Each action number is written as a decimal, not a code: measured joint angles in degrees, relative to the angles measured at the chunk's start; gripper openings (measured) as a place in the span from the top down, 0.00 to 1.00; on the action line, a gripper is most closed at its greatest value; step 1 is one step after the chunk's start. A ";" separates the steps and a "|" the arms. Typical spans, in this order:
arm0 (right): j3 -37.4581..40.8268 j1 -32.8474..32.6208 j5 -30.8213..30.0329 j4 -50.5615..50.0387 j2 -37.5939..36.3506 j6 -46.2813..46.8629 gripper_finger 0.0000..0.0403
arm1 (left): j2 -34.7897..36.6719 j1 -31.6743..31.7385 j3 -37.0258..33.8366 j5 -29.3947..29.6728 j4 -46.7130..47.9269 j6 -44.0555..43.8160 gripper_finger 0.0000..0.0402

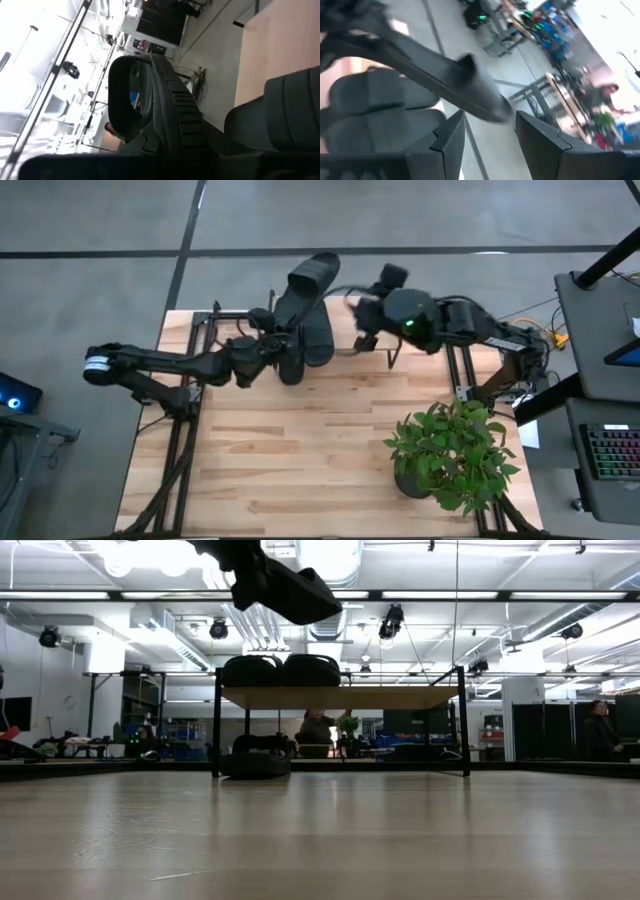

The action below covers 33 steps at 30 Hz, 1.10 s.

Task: Pick and place slides into the shelf
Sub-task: Put the black slipper on the shelf

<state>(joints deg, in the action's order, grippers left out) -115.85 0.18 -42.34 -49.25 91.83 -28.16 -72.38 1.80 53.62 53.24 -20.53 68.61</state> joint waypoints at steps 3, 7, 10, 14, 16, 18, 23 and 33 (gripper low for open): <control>0.02 0.20 0.88 0.58 1.92 -3.48 0.59 | -2.37 -0.68 1.82 2.85 -0.03 2.20 0.89; -0.15 1.52 0.76 2.52 4.17 -7.11 0.59 | -4.73 -1.24 3.26 5.56 -0.85 5.98 0.89; -0.15 3.07 0.64 4.34 5.94 -9.74 0.59 | -6.13 -1.90 3.39 6.48 -3.49 9.73 0.89; -0.15 5.72 3.41 6.51 6.58 -10.94 0.59 | -7.50 -2.91 3.42 7.65 -8.63 15.92 0.89; -0.15 7.18 6.88 6.69 6.58 -10.85 0.59 | -7.96 -3.31 3.45 8.00 -9.23 17.63 0.89; -0.15 8.30 8.84 6.83 6.62 -10.27 0.59 | -8.32 -3.43 3.70 8.21 -9.00 17.74 0.89; -0.15 9.23 9.81 6.95 6.62 -10.19 0.59 | -9.06 -3.43 4.88 8.21 -9.23 19.44 0.89; 0.04 9.89 8.34 8.13 7.94 -14.53 0.59 | -11.89 -3.47 7.40 8.21 -9.03 23.74 0.89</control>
<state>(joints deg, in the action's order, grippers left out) -115.81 10.07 -34.00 -41.12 99.77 -42.69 -84.27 -1.67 61.01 61.45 -29.56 92.36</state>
